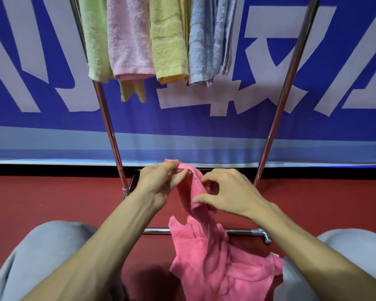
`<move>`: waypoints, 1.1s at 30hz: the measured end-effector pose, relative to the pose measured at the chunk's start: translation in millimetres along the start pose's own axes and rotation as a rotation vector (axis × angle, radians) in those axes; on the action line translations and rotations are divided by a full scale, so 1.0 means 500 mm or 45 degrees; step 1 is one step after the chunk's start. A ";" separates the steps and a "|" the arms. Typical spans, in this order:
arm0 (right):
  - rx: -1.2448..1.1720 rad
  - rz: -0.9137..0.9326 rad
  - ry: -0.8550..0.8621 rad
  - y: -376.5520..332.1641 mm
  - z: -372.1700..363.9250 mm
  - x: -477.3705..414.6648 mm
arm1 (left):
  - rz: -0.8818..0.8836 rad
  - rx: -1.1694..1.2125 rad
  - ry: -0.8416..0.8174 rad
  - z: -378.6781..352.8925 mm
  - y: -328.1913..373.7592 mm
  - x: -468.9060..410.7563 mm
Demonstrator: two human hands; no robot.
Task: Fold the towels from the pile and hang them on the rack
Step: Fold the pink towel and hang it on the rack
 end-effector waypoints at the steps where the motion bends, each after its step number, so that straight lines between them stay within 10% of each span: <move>1: 0.034 0.023 -0.030 -0.001 -0.004 0.001 | 0.004 0.011 -0.004 -0.001 0.001 0.002; 16: -0.416 -0.133 0.317 0.031 0.055 0.002 | -0.201 -0.309 0.237 0.032 0.016 -0.022; 23: -0.436 -0.114 0.538 0.020 0.064 -0.004 | -0.393 -1.186 0.252 0.027 0.008 -0.026; 33: -0.575 -0.065 0.377 0.018 0.070 -0.005 | -0.563 -1.776 -0.283 0.006 -0.019 -0.008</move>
Point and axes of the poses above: each hand's wrist, its own x-axis away from the middle knuckle, its own z-axis out of the back of the hand, y = z × x, the point moved 1 cm from there along -x, towards the middle knuckle, and after that the axes turned 14 degrees about z, right-handed, at the moved point
